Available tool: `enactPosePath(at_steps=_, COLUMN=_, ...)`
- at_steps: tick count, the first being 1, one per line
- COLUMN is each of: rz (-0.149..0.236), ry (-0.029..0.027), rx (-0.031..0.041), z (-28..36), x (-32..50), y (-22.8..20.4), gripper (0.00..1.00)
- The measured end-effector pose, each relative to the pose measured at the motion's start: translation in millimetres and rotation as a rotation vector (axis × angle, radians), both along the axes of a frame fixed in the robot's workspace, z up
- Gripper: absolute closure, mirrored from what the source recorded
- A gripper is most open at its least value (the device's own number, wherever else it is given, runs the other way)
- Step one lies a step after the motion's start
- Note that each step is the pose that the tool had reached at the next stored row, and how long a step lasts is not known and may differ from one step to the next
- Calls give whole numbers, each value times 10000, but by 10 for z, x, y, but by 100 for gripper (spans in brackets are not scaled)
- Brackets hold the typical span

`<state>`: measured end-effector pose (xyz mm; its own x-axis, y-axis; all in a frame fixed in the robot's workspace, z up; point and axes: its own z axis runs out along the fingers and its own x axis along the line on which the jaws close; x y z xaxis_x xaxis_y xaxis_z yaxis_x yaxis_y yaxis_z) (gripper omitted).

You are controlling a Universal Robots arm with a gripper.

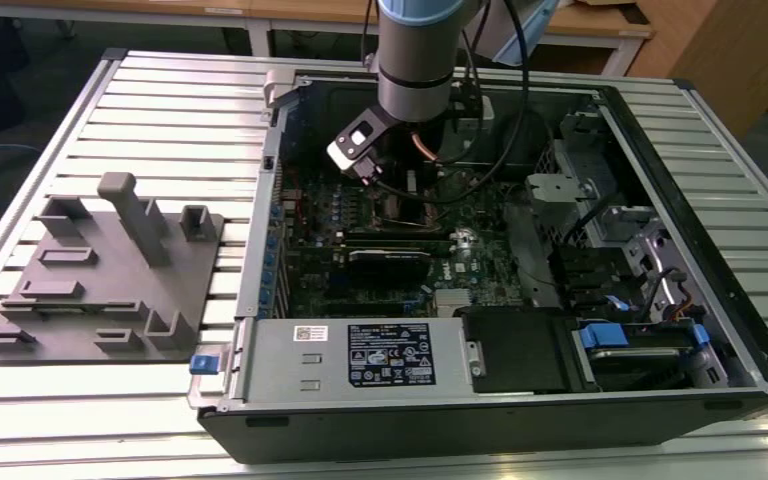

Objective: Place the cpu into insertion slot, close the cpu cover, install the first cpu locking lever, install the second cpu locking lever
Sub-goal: 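Place the cpu into insertion slot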

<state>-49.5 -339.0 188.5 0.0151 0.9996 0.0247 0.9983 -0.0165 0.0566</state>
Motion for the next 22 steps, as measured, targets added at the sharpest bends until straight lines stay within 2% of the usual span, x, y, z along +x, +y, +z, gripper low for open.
enactPosePath(at_steps=22, rz=-1, ry=-11, rx=12, z=29, x=1, y=3, gripper=45)
